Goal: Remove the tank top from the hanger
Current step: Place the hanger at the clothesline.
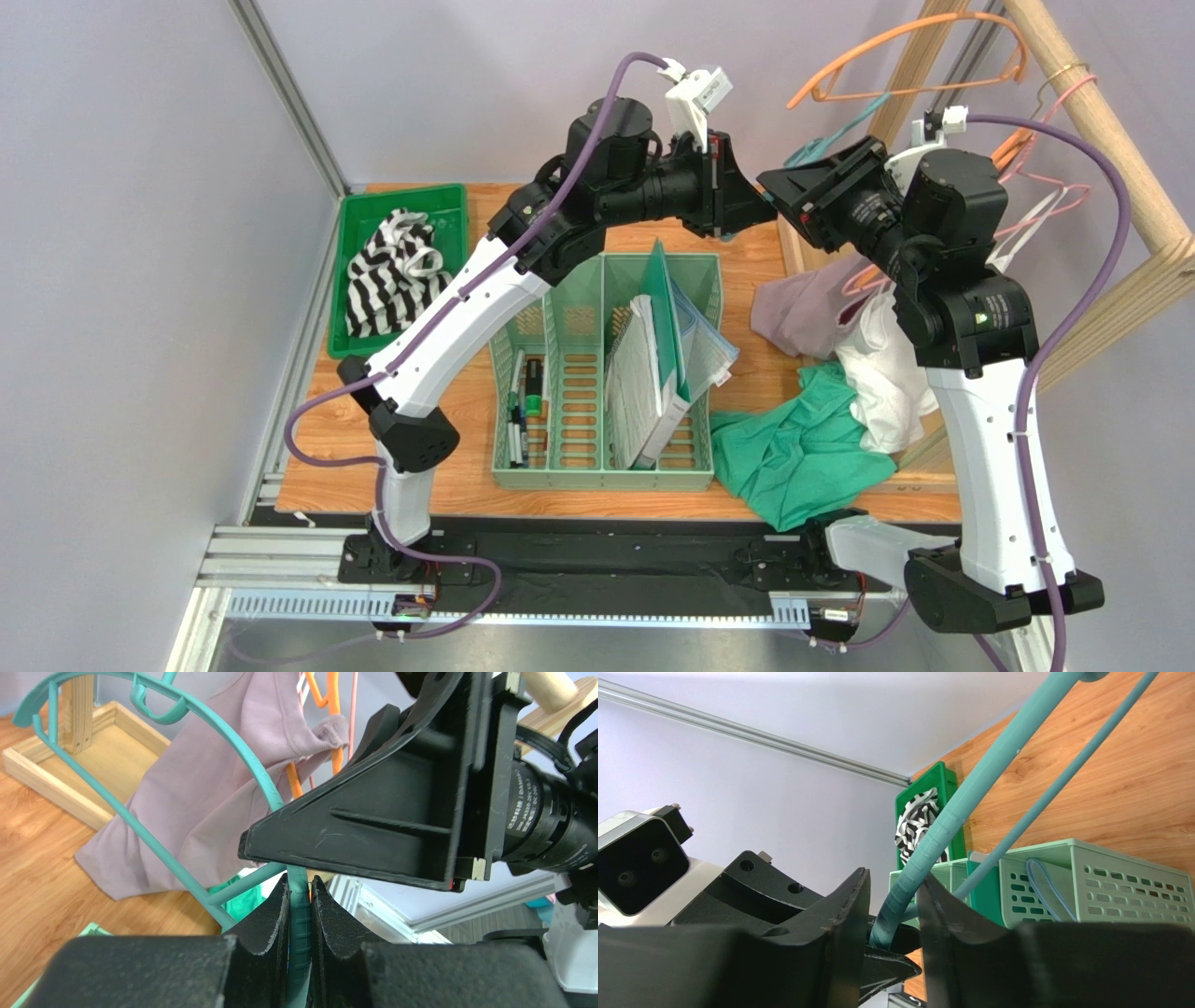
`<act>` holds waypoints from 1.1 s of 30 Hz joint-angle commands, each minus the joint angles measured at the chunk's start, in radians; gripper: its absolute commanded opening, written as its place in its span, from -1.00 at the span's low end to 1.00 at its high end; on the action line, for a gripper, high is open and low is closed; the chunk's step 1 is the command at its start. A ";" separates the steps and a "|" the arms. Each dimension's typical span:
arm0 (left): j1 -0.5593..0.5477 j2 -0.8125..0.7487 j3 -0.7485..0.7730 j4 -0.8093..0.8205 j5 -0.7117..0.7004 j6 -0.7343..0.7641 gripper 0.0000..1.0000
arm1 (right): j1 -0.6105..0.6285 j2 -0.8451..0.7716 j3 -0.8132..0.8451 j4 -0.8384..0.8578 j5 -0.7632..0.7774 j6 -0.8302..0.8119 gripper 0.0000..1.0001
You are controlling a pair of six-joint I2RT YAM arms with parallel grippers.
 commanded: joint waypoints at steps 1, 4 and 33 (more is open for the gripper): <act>-0.008 -0.052 0.008 0.076 0.036 -0.019 -1.00 | 0.009 -0.026 -0.008 0.098 -0.010 0.030 -0.44; -0.008 -0.053 0.003 0.074 0.042 -0.022 -1.00 | 0.013 -0.031 -0.008 0.115 0.002 0.037 -0.83; 0.030 -0.358 -0.193 -0.113 -0.072 0.124 -0.11 | 0.095 -0.115 0.208 -0.348 0.330 0.059 -1.00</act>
